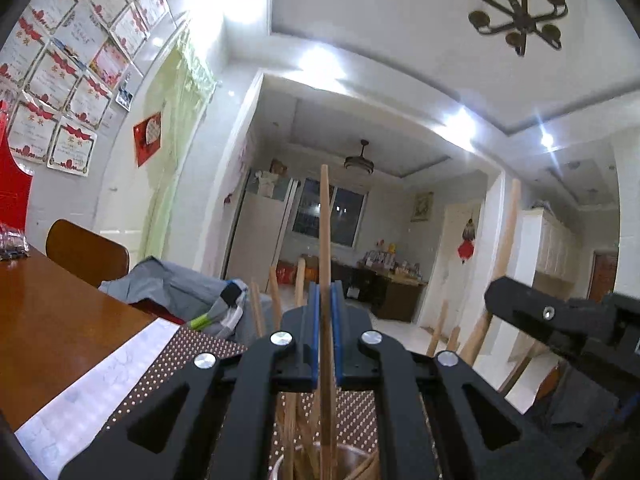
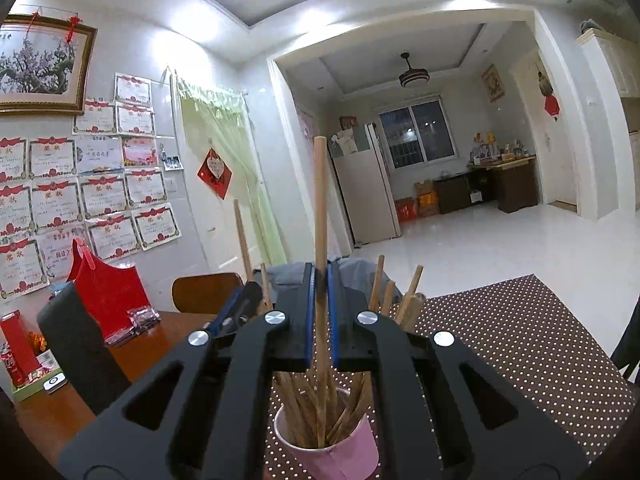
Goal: Organize utensils
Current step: 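Lift both sticks and lower them into the pink cup, then open both tools to release the sticks into the pink cup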
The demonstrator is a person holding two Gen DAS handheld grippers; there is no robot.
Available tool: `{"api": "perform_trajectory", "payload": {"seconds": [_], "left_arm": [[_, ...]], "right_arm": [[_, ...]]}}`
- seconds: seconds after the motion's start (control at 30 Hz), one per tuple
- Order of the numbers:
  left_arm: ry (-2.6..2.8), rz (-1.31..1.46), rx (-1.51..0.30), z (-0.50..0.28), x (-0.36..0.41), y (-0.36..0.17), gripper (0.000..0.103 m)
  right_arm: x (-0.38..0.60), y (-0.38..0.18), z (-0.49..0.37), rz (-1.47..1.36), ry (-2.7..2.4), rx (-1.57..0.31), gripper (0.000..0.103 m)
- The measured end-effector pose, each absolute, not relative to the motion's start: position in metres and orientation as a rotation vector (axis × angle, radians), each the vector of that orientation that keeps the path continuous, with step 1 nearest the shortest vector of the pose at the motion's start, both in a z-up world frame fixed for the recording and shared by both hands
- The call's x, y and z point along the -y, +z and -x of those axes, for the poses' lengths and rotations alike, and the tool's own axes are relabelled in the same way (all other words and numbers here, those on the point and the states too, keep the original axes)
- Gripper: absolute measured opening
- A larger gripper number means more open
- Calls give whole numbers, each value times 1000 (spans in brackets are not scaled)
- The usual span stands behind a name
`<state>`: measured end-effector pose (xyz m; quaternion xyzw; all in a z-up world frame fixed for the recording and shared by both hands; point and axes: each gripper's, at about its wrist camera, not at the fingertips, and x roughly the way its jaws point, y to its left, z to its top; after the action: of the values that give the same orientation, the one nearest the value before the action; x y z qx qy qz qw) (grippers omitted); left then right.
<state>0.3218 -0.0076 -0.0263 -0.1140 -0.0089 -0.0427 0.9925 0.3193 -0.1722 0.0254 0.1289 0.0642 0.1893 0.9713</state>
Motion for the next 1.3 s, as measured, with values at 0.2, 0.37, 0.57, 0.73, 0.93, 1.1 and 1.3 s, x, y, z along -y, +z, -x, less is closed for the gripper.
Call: {"api": "perform_trajectory", "payload": {"seconds": [0.2,0.37,0.57,0.73,0.93,1.1,1.3], "left_arm": [[-86,178,-59,-318,13,-33,6],[-77,154,-139,-312,11,-33,19],[-39,88,-166,-291,8,-27,38],[-5,45,-194,-279,4,-18,42],[26,7,-227,-280,4,-15,51],[58,-60,-268,-286,5,-18,51],[85,-39,-282,-287,-6,-15,51]], "right_arm": [[165,24,-322,-249,392,-161,6],[162,24,-321,-246,398,-172,6],[153,22,-323,-233,409,-198,7],[149,23,-323,-224,415,-208,7],[149,21,-328,-222,414,-231,7],[150,19,-331,-216,409,-249,7],[146,17,-332,-206,413,-267,7]]}}
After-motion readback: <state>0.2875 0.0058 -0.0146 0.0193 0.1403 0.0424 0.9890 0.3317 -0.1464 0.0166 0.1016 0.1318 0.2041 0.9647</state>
